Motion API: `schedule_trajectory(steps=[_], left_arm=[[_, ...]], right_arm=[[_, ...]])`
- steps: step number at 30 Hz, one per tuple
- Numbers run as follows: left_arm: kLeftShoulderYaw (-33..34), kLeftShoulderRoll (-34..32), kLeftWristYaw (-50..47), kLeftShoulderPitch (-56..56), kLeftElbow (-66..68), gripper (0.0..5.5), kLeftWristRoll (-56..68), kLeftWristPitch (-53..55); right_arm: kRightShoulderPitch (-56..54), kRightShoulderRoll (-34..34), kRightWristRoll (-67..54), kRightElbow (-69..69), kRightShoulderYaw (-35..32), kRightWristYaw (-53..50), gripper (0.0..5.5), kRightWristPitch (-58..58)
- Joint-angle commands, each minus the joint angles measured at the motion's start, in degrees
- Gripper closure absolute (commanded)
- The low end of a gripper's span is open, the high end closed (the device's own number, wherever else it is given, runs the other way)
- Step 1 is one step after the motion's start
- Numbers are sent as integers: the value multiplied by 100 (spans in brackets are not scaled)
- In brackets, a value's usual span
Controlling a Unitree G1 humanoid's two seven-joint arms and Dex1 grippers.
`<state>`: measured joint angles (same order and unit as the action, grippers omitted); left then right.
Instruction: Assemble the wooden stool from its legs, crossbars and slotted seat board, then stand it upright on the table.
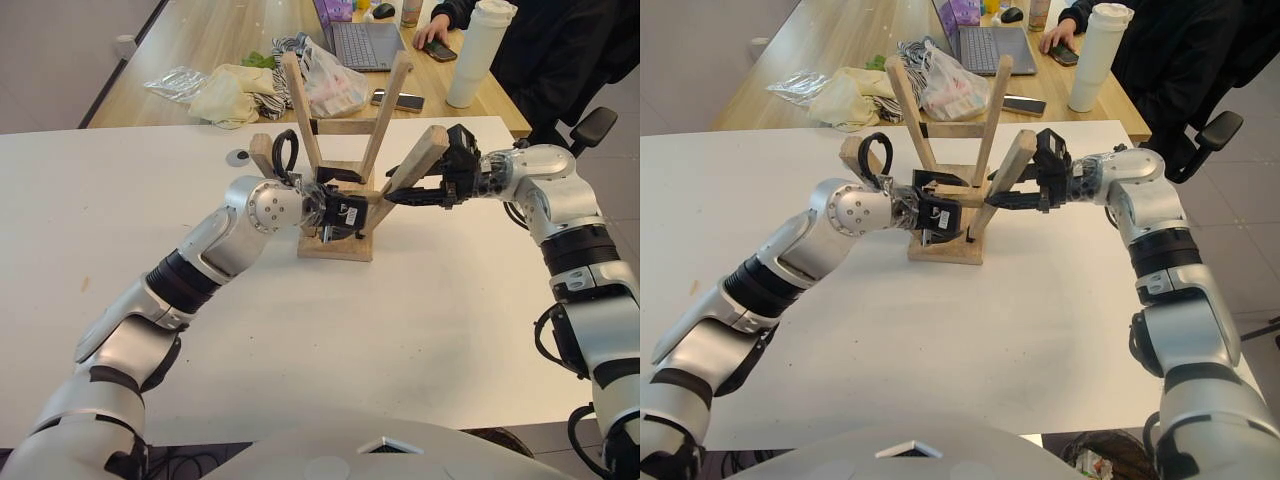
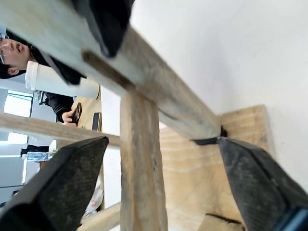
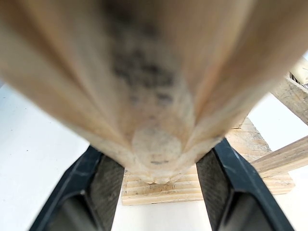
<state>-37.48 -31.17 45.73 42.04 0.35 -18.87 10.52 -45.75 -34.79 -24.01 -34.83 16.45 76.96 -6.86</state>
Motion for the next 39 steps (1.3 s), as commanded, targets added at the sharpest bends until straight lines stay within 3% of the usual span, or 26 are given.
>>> schedule_trajectory(steps=[1, 9, 16, 39], left_arm=[[-157, 112, -481, -115, 623, 209, -690, -446], [41, 237, -1407, -638, 509, 336, -1322, -864], [341, 295, -1410, -789, 132, 428, -1137, -770], [829, 452, -870, -824, -293, 431, -744, -433]], right_arm=[[700, -244, 1678, -371, 1236, -160, 349, -728], [687, -184, 1690, -419, 1276, -224, 349, -711], [685, -102, 1759, -458, 1385, -282, 349, -703], [710, 14, 1849, -1006, 1736, -550, 349, -548]])
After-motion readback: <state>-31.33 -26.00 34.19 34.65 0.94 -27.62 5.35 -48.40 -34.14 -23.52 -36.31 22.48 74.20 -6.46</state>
